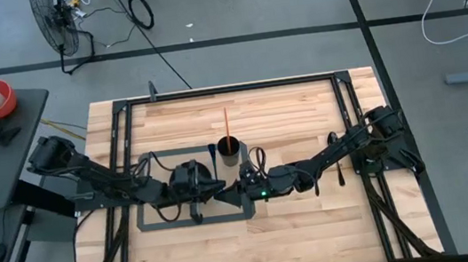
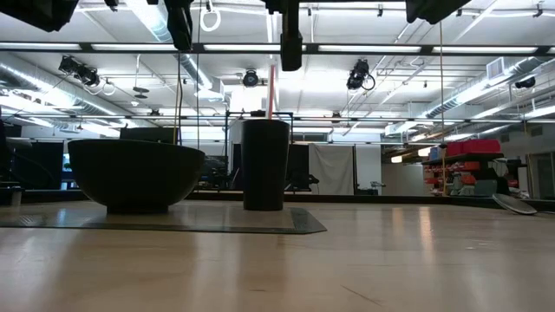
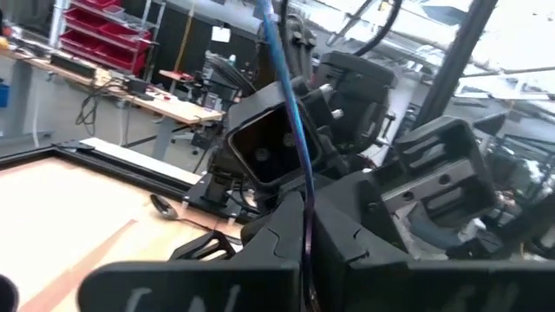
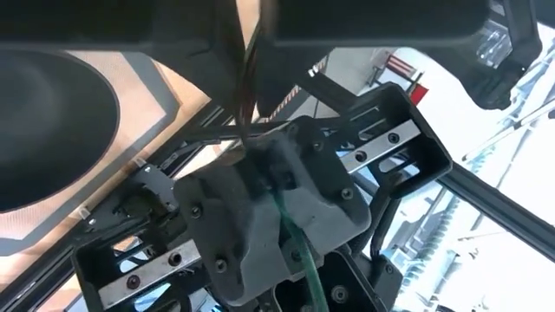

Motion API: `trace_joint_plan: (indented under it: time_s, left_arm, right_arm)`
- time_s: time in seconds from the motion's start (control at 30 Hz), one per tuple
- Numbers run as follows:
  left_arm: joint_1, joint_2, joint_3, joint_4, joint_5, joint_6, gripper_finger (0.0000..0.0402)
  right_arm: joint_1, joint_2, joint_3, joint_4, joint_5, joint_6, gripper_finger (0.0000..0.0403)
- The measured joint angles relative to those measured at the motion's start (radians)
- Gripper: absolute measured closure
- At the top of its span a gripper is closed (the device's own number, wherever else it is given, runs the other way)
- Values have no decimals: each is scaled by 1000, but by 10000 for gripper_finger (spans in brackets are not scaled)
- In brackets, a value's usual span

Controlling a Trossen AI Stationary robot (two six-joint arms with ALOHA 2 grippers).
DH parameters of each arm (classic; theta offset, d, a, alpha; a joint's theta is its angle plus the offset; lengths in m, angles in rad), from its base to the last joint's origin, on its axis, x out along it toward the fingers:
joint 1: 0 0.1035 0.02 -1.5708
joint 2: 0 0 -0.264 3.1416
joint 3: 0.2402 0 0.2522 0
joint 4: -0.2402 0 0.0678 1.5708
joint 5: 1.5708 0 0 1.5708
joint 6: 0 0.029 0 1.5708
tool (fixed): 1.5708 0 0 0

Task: Pick & Place Utensil
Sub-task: Put the fork into the black bowl on the table mat

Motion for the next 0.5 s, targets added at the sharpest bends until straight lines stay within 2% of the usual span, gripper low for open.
trace_joint_plan:
  time_s: [0.1, 0.17, 0.33, 0.5]
  left_arm:
    - [0, -1, 0, 2, 7, -1, 386]
    - [0, -1, 0, 1, 7, -13, 367]
    - [2, -19, -1, -5, -4, 5, 297]
    - [2, -118, -1, -9, -19, 64, 230]
  right_arm:
    - [0, 0, 0, -6, 0, -3, 389]
    - [-2, 0, 0, -20, 1, -6, 386]
    - [0, 0, 0, -37, 3, -27, 398]
    - [6, 0, 0, -37, 3, -30, 397]
